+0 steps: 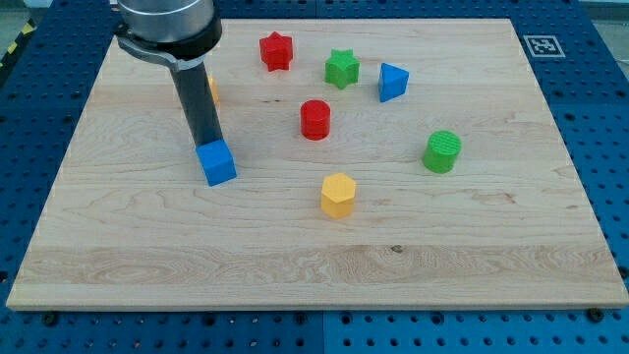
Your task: Point your arm to the red star
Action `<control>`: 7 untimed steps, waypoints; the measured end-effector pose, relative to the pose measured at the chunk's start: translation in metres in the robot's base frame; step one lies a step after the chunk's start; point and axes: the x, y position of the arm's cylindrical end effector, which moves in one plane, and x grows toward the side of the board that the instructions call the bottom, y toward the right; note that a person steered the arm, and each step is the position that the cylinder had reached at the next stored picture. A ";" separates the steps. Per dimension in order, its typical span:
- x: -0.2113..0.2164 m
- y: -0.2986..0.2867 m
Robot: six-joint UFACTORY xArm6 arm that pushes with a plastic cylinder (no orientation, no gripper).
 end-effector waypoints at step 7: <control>-0.184 0.019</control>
